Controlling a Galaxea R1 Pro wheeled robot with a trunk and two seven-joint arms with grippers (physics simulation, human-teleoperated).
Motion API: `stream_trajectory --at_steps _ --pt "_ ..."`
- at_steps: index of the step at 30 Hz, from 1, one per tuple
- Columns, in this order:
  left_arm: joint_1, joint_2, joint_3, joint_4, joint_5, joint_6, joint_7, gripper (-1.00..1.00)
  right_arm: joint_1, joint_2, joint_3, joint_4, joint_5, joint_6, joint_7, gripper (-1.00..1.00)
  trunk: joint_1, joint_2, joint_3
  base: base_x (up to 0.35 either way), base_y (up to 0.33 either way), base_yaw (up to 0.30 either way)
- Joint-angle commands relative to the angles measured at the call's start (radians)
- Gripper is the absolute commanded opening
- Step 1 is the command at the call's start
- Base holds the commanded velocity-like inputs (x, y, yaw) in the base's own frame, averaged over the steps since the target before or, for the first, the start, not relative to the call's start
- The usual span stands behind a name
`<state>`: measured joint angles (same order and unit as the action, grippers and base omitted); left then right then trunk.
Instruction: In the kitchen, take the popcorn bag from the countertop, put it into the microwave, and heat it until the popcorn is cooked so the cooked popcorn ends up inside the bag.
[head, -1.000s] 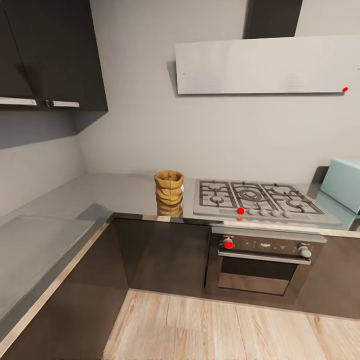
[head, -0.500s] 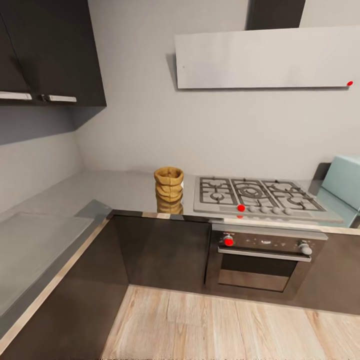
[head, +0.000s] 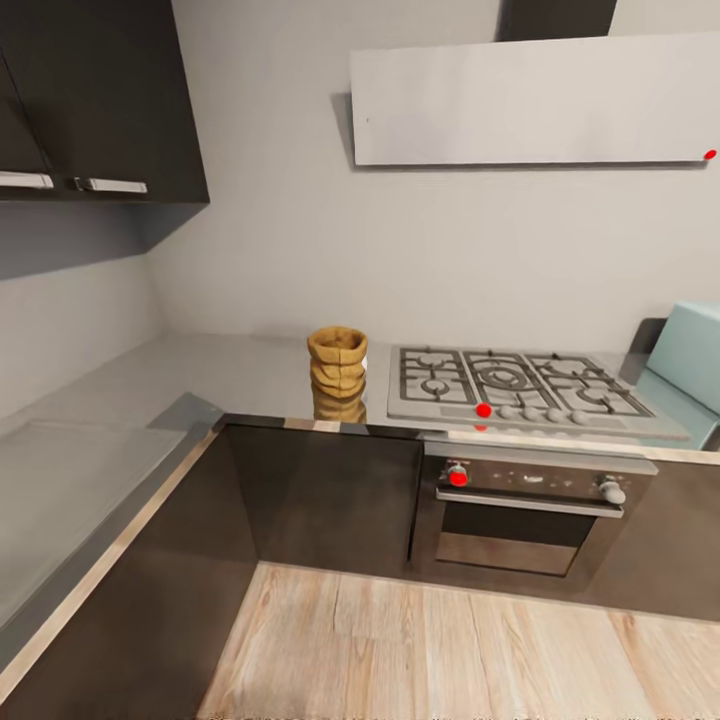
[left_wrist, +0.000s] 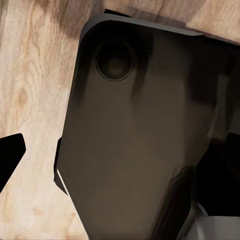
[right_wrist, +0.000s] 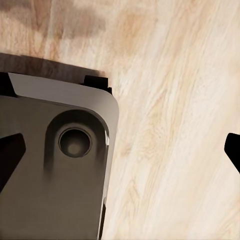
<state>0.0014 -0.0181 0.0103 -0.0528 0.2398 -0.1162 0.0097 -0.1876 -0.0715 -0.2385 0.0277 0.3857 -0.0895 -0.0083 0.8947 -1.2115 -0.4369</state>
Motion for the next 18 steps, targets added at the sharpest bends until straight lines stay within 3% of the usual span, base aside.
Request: stream_trajectory --at_steps 1,18 --pt "0.000 0.000 0.001 -0.001 0.004 -0.002 0.001 1.00 -0.001 -0.001 -0.008 0.003 0.008 -0.006 -0.001 1.00 0.000 -0.001 -0.003 0.000 0.000 0.000" --pt "0.000 0.000 0.000 -0.001 0.004 -0.002 0.001 1.00 -0.001 0.000 -0.008 0.003 0.008 -0.006 -0.001 1.00 0.000 -0.001 -0.030 0.000 0.000 0.000"
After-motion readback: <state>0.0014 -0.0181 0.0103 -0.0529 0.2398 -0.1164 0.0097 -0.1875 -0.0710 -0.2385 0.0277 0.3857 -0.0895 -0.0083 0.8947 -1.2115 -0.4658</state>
